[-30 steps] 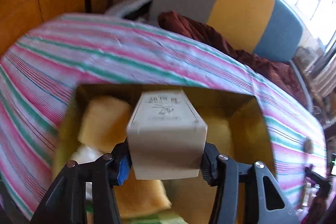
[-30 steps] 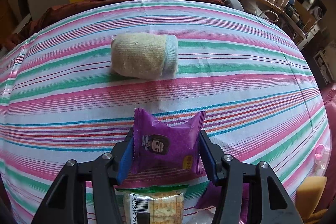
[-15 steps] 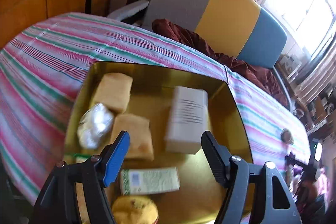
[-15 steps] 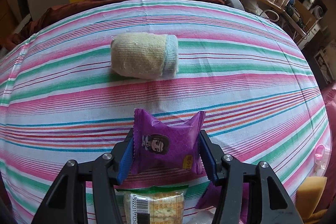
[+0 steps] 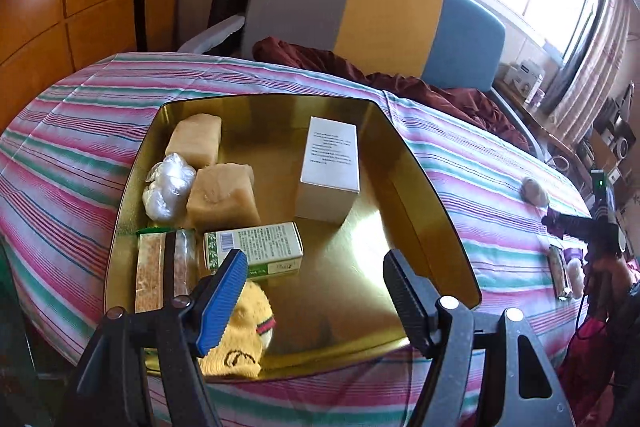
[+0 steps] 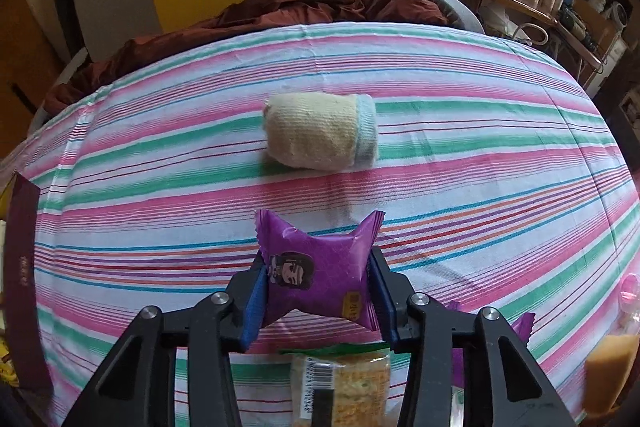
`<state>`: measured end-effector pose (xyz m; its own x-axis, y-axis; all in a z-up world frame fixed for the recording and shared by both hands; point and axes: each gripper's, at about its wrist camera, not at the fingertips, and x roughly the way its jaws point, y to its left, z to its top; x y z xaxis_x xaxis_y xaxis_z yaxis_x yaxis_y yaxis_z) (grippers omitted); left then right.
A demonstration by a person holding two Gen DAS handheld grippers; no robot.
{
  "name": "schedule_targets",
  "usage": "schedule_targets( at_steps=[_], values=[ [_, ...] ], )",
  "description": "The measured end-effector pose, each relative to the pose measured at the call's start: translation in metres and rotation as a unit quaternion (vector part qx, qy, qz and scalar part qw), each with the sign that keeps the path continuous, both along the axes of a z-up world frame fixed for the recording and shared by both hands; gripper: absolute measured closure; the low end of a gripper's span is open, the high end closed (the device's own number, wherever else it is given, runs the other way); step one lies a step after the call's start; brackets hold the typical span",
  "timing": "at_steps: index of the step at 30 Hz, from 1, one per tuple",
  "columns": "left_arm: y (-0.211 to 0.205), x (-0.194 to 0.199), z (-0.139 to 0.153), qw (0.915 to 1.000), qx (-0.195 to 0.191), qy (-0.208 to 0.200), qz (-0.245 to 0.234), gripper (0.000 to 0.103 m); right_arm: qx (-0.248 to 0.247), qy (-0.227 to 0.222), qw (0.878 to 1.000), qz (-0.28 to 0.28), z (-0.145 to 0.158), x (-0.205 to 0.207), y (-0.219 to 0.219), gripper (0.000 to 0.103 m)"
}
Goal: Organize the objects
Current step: 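Carry the purple snack packet into the gold tray and open the right tool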
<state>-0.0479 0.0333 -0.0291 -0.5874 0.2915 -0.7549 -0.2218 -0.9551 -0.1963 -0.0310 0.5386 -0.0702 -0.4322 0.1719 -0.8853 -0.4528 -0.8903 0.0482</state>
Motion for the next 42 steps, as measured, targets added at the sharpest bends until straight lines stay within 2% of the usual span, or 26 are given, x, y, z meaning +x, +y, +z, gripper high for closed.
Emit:
schedule_targets(
  at_steps=[4,9,19,24,27,30,33,37,40,42],
  values=[
    [-0.003,0.004,-0.001,1.0000,-0.006,0.005,0.004,0.032,-0.009,0.031,0.999,0.034,0.018,-0.001,-0.026,0.057],
    [-0.014,0.009,0.003,0.9992,-0.021,0.020,0.027,0.032,-0.017,0.062,0.992,0.108,0.037,-0.015,-0.099,0.056],
    [-0.043,0.024,0.018,0.9951,-0.048,0.059,0.063,0.032,-0.039,0.103,0.960,0.258,0.062,-0.051,-0.257,0.055],
    [-0.057,0.027,0.019,0.9939,-0.044,0.065,0.079,0.032,-0.009,0.092,0.946,0.311,0.062,-0.066,-0.314,0.055],
    [-0.063,0.027,0.016,0.9938,-0.040,0.061,0.084,0.032,0.037,0.071,0.940,0.332,0.054,-0.081,-0.340,0.055],
    [-0.069,0.026,0.014,0.9938,-0.036,0.058,0.088,0.032,0.089,0.028,0.933,0.347,0.039,-0.101,-0.363,0.055],
    [-0.073,0.025,0.012,0.9938,-0.031,0.056,0.091,0.032,0.146,0.007,0.920,0.363,0.026,-0.119,-0.384,0.055],
    [-0.078,0.023,0.010,0.9935,-0.030,0.054,0.095,0.032,0.150,0.005,0.915,0.375,0.020,-0.140,-0.409,0.048],
    [-0.082,0.022,0.009,0.9932,-0.029,0.052,0.100,0.032,0.099,0.033,0.917,0.385,0.026,-0.146,-0.418,0.043],
    [-0.083,0.021,0.007,0.9931,-0.030,0.049,0.102,0.032,0.098,0.049,0.916,0.386,0.031,-0.143,-0.424,0.035]
  ],
)
